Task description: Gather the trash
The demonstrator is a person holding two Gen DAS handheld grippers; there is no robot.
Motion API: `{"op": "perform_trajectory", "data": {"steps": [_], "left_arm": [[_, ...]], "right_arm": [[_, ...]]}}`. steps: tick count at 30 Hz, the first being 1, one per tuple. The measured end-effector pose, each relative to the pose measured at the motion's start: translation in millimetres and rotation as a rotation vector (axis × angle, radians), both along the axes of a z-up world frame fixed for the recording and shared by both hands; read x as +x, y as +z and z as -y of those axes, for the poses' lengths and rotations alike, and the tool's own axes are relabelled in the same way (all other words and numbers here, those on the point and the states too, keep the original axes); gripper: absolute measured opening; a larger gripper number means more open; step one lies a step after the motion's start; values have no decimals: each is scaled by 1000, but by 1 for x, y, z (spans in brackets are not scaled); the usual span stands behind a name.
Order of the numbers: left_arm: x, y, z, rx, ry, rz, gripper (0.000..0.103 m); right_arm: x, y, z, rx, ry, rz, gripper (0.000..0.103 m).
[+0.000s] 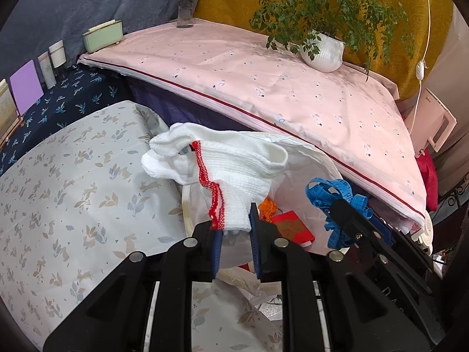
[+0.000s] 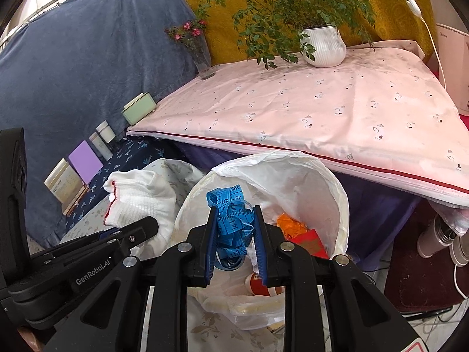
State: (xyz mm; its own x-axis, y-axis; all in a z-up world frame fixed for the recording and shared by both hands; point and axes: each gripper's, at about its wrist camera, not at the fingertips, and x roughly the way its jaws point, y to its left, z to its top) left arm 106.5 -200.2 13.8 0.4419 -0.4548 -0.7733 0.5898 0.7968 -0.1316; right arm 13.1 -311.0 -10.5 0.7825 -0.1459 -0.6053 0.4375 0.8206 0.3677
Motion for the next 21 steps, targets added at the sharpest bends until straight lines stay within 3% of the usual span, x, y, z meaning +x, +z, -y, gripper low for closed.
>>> {"op": "perform_trajectory", "data": {"steps": [7,9,12,21], "left_arm": [[6,-4,2,-14,5,-12,24],[7,-3,0,-17,22,-3,48],[9,0,-5,-27,50,17,58],[12,0,-20,-25,88,26,66]], "right_arm": [[7,-2,5,-5,-5,-9,25],[9,-1,6,-10,-4,-5,25],[11,1,6,-20,-8,-4,29],[13,6,3,-45,0,-18,40]]}}
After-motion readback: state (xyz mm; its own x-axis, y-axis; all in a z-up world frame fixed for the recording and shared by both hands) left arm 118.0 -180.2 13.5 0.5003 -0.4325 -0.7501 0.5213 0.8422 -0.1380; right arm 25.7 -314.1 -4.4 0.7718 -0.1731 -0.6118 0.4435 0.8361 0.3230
